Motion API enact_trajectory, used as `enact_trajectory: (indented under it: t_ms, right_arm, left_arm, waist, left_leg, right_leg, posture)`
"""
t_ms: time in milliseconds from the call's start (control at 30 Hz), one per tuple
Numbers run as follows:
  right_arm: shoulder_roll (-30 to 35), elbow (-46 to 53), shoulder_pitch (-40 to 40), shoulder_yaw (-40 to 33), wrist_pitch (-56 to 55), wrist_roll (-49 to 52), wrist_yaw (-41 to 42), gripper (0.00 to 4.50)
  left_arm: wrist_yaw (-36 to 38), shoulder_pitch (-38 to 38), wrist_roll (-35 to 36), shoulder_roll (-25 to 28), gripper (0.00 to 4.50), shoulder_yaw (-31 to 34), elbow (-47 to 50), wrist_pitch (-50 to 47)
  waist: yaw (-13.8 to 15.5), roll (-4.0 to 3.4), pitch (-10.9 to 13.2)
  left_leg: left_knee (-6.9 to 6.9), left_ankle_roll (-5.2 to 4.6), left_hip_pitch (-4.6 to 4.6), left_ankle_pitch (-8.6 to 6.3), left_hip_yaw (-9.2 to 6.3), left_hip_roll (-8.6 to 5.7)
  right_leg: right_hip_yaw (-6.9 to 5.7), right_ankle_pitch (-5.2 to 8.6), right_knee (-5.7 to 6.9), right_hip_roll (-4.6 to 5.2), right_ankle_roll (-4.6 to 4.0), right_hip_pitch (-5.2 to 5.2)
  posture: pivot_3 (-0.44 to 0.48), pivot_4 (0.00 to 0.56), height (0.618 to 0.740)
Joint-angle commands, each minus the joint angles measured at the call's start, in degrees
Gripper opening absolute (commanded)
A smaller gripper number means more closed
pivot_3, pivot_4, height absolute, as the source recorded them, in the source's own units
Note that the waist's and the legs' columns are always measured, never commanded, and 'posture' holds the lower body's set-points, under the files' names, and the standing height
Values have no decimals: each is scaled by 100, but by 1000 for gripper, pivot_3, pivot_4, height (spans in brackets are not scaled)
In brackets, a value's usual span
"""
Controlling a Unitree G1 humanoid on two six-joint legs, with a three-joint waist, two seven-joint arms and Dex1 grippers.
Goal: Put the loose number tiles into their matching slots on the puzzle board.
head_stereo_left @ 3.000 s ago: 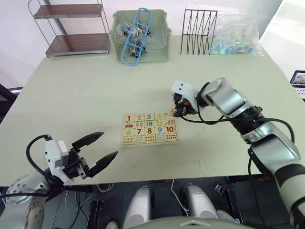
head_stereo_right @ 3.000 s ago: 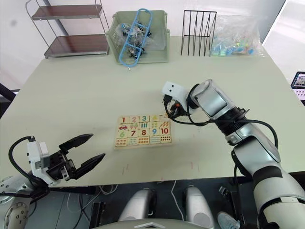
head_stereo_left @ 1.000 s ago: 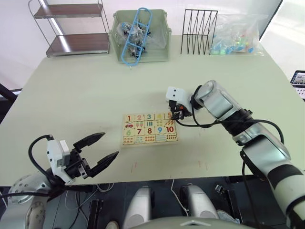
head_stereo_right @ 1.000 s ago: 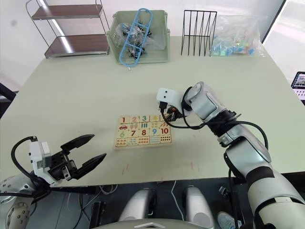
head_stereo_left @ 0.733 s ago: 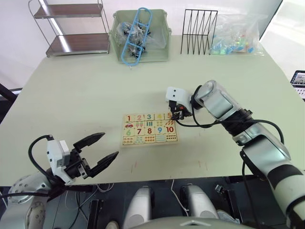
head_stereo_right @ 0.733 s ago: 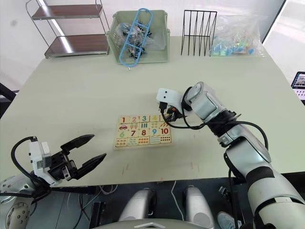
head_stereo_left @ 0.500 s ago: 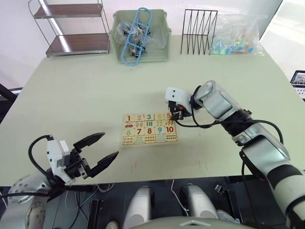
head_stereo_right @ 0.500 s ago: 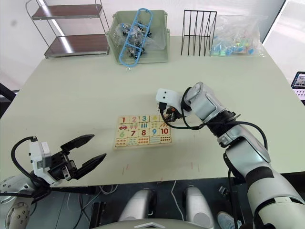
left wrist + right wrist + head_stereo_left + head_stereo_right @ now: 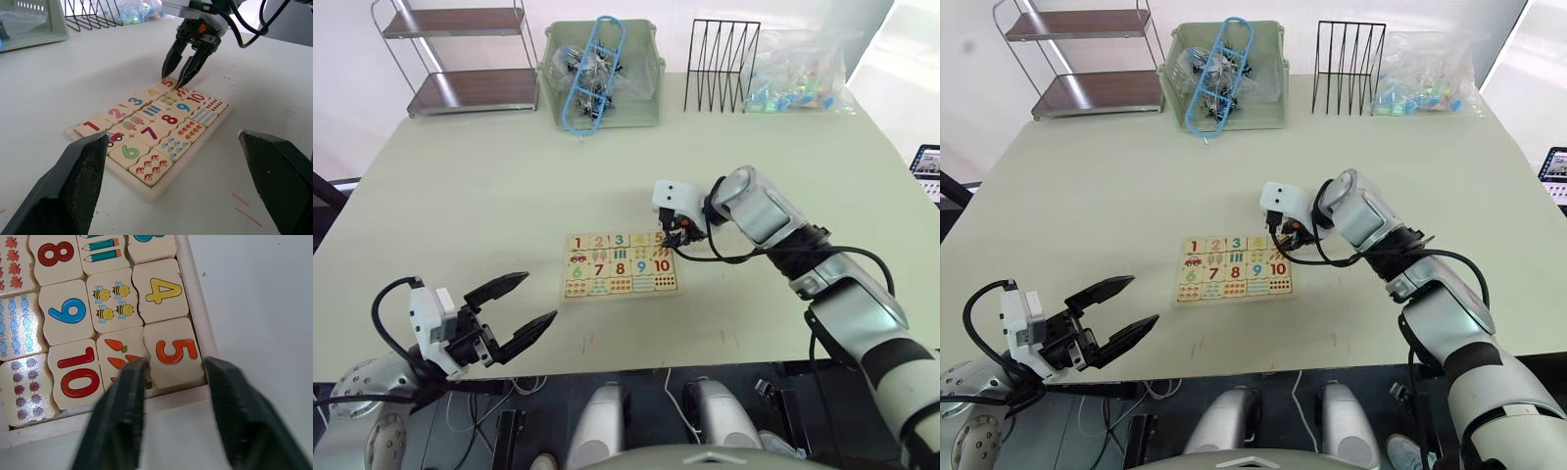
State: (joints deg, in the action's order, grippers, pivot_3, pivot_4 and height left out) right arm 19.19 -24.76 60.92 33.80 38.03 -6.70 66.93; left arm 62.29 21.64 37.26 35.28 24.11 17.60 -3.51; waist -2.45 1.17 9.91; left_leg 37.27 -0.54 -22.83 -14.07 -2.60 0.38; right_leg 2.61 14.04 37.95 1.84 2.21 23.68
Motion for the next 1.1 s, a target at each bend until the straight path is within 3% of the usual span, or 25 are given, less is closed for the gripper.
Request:
enact_trajectory:
  t_ms: [33, 67, 100, 400, 667, 800, 1033, 1100]
  right_arm:
    - [-7, 10, -81, 0, -59, -57, 22, 3785]
    - [-4, 12, -82, -2, -65, -58, 24, 4349]
    - [0, 9, -78, -5, -74, -59, 25, 4438]
    - [183, 230, -77, -144, -102, 53, 179, 4438]
    - [102, 440, -361, -905, -305, 515, -166, 4438]
    - [44, 392, -525, -1176, -570, 662, -342, 3253]
    - [-194, 162, -933, -1627, -1414, 951, -628, 48]
    - [-270, 116, -1013, -1727, -1585, 1049, -653, 48]
  left_arm:
    - [23, 33, 14, -18, 4500, 13, 123, 65]
    - [25, 36, 14, -18, 4500, 15, 120, 67]
    - [27, 37, 13, -18, 4500, 15, 117, 68]
    - [34, 15, 7, -12, 4500, 11, 93, 71]
    - [74, -93, -9, 25, 4500, -11, 2, 66]
    - [115, -180, -18, 61, 4500, -10, -61, 46]
    - [169, -285, -27, 124, 4500, 9, -99, -2]
    - [151, -284, -23, 139, 4500, 5, -46, -33]
  waist:
    - [0, 0, 0]
    - [0, 0, 0]
    - [0, 0, 0]
    - [8, -1, 1]
    - [4, -2, 2]
    - [5, -4, 3]
    - [4, -7, 6]
    - [5, -7, 6]
  left_leg:
    - [0, 0, 0, 0, 0, 0]
    - [0, 0, 0, 0, 0, 0]
    - [0, 0, 0, 0, 0, 0]
    - [0, 0, 0, 0, 0, 0]
    - [-1, 0, -4, 0, -5, -2]
    - [-2, 0, -4, 0, -4, -1]
    - [-2, 0, -4, 0, -4, -2]
    - [-2, 0, -5, 0, -3, -2]
  right_leg:
    - [0, 0, 0, 0, 0, 0]
    - [0, 0, 0, 0, 0, 0]
    - [0, 0, 0, 0, 0, 0]
    - [0, 0, -1, 1, 0, 0]
    - [-4, 0, -2, 2, 0, 0]
    - [-3, 0, -3, 0, 0, 0]
    - [-4, 0, -2, -4, 1, -1]
    - [-4, -1, -2, -5, 1, -1]
  posture:
    - [0, 150, 739]
    - [0, 150, 739]
    - [0, 150, 739]
    - [0, 150, 739]
    - [0, 150, 739]
    - [0, 150, 739]
    - [0, 150, 739]
    - [0, 150, 739]
